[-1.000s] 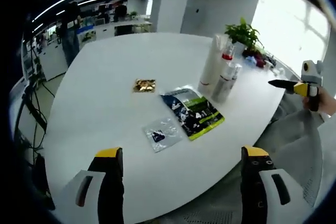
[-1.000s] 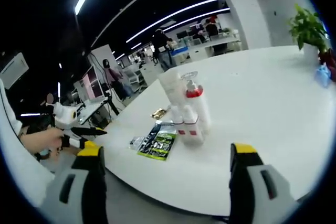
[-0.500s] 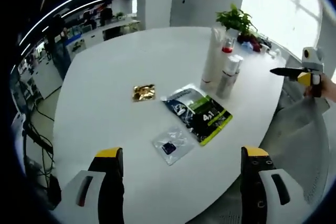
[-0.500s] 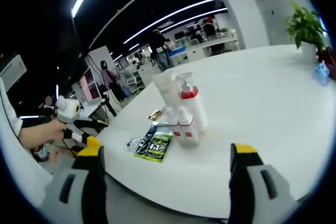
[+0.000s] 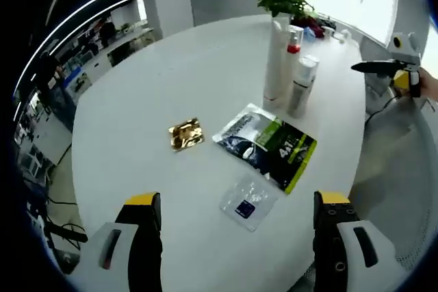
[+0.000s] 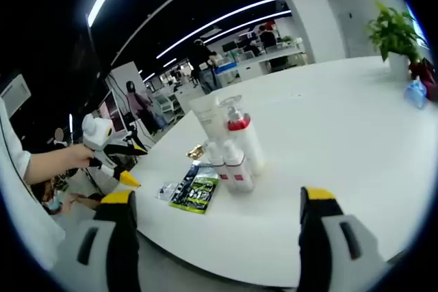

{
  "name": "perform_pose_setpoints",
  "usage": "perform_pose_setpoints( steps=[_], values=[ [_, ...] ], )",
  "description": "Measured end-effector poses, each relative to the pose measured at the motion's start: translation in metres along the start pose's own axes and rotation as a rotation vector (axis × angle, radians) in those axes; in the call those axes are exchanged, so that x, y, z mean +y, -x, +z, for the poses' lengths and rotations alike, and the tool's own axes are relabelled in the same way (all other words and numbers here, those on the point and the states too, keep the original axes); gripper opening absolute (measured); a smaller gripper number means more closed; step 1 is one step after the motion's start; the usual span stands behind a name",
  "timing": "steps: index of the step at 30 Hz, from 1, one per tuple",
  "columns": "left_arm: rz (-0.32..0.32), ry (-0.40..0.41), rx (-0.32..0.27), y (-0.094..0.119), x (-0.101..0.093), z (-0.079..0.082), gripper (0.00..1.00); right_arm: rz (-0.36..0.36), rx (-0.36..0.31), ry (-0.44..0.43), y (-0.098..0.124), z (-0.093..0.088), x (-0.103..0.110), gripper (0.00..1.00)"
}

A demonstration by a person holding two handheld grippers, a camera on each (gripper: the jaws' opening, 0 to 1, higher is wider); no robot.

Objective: Arrange the skincare products in the storage area until every visible bottle or jar stands upright without overlapping.

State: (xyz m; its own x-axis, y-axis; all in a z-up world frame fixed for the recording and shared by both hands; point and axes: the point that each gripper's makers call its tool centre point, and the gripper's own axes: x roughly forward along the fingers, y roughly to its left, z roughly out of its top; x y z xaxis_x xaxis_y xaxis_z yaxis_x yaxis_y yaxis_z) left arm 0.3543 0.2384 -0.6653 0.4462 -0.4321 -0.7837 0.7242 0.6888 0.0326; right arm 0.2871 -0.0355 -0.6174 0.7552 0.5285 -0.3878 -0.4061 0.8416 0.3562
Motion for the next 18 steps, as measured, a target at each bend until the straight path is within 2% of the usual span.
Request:
perform_pose_setpoints(
  steps=[4, 13, 18],
  values=[
    [-0.017, -0.034, 0.017, -0.008, 0.004, 0.005, 0.9, -0.016, -0.002, -0.009, 0.0, 0.001, -0.005, 0.99],
    [-0.049, -0.184, 0.088, -0.026, 0.018, 0.012, 0.9, -0.036, -0.003, -0.018, -0.001, 0.001, -0.011, 0.99],
    [-0.061, -0.222, 0.099, -0.035, 0.027, 0.019, 0.9, -0.046, 0.003, -0.025, -0.005, -0.001, -0.012, 1.0]
  ],
)
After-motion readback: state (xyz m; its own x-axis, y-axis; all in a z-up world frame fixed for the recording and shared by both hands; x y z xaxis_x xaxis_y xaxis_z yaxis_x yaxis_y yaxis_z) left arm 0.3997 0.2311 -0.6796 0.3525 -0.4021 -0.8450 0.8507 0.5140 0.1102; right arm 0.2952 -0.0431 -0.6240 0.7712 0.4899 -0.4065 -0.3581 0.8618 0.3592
